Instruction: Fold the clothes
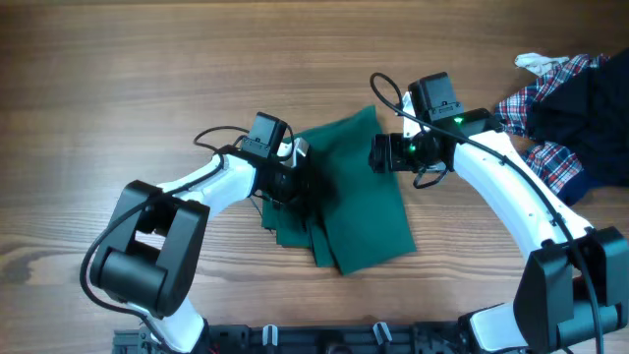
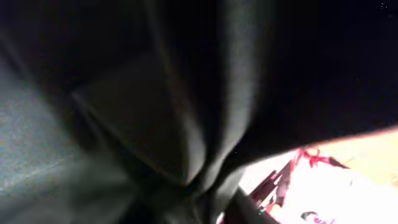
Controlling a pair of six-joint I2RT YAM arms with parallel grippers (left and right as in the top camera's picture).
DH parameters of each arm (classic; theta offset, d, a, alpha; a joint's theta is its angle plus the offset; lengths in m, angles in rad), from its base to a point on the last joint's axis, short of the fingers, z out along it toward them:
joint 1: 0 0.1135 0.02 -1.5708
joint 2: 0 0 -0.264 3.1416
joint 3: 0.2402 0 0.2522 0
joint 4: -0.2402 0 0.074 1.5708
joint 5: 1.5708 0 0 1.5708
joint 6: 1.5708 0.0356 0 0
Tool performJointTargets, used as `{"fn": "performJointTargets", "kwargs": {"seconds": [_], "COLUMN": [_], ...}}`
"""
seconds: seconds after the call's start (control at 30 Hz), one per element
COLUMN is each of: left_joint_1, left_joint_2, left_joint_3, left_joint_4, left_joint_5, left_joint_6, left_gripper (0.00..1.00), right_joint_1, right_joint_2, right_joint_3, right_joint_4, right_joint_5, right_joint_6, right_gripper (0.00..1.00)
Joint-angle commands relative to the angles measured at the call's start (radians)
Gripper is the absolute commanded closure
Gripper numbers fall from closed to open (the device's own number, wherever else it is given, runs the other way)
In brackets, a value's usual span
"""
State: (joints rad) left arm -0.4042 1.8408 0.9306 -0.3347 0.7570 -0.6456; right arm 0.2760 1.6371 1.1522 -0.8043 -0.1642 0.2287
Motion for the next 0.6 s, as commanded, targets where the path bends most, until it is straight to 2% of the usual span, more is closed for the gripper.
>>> {"fn": "performJointTargets", "kwargs": {"seconds": [0.0, 0.03, 0.37, 0.57], "left_joint_1": [-0.003, -0.003, -0.004, -0.003], "left_joint_2": [0.014, 0.011, -0.145, -0.167], "left_joint_3": [0.006, 0.006, 0.024, 0.032], "left_joint_4": [0.002, 0.002, -0.05, -0.09], "left_joint_5": [0.002, 0.002, -0.007, -0.026], "left_joint_6": [0.002, 0.002, 0.002, 0.01], "left_gripper": [0.93, 0.96, 0.96, 0.96], "right_joint_1": [0.004, 0.004, 0.004, 0.004], "right_joint_2": [-0.006, -0.006, -0.006, -0.006], "right_joint_3": [-0.006, -0.006, -0.006, -0.006], "right_joint_4": [-0.002, -0.002, -0.001, -0.001], "right_joint_5": [-0.016, -0.015, -0.008, -0.007], "right_joint_6": [-0.019, -0.019, -0.019, -0.02], "right_gripper": [0.0, 0.0, 0.0, 0.0]}}
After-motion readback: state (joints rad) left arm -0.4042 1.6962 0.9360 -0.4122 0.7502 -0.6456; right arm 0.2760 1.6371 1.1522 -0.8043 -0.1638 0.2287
